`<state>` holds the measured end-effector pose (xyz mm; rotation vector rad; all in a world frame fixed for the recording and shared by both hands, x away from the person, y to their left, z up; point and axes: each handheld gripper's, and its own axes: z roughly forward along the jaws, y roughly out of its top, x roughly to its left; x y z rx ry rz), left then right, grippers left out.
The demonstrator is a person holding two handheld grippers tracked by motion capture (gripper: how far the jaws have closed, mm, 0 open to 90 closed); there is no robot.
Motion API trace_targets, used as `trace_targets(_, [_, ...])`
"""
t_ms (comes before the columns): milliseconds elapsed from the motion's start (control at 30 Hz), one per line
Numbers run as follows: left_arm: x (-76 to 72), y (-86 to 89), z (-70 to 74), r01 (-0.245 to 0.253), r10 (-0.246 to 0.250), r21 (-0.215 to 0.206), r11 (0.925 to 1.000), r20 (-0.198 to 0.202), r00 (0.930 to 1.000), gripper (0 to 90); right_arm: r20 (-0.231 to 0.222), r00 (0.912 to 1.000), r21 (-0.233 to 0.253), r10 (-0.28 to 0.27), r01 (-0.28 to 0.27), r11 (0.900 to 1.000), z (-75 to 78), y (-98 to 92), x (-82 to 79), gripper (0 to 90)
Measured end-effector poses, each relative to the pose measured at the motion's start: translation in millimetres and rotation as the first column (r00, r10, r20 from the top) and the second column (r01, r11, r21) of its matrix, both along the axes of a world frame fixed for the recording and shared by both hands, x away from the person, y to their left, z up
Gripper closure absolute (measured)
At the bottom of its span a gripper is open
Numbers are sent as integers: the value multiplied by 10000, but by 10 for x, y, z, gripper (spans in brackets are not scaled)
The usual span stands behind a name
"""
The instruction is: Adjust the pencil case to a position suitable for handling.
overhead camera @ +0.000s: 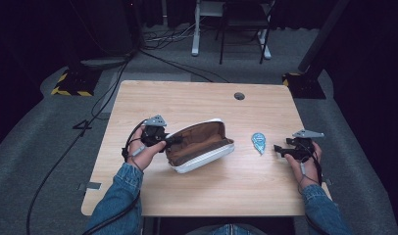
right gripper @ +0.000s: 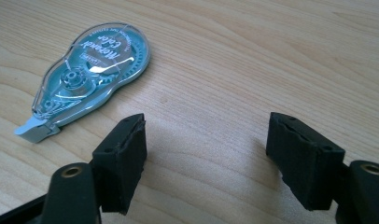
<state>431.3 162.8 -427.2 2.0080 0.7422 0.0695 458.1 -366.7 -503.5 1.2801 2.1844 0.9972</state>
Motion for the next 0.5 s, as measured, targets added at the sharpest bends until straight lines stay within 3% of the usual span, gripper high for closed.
trace_targets(500, [-181, -161, 56, 576, -577, 34, 9983, 92, 9983, 845, 4, 10000, 7, 17, -17, 10000, 0, 0, -1, 298])
